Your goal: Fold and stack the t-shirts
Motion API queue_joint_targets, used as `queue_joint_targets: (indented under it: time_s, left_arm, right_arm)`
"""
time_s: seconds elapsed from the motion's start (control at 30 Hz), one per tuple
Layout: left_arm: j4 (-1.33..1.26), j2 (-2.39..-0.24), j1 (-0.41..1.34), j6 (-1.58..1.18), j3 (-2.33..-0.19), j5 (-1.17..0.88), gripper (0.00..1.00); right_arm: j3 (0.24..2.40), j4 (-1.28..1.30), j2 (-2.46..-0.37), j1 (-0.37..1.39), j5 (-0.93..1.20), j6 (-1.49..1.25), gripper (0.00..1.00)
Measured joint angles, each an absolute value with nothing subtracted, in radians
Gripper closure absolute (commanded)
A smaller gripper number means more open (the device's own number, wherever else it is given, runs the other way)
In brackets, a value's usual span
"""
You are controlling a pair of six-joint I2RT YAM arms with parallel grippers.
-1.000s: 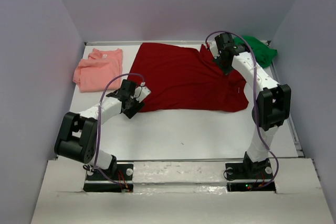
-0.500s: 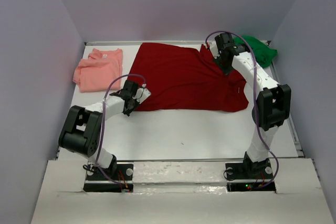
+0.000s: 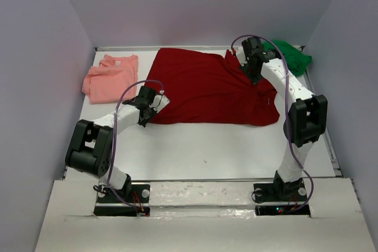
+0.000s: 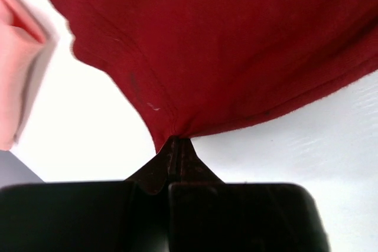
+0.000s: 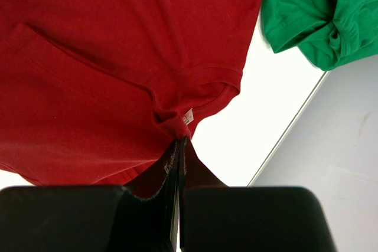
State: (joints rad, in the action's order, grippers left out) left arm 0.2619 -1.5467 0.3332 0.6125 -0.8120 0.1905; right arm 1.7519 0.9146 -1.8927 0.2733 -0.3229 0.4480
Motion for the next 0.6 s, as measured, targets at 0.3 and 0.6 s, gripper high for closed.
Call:
queue_joint_targets:
  time_s: [0.3,0.6]
  left_arm:
    - [0.303,-1.425,0.334,0.586,-0.941,0.166,1.00]
    - [0.310,-1.417,0.340,0.573,-0.970,0.183,1.00]
  right_arm:
    - [1.729,0.910,-1.864,0.273,-0.342,0.448,1.00]
    - [1.727,0.907,-1.851,0.273,-0.370,0.448,1.00]
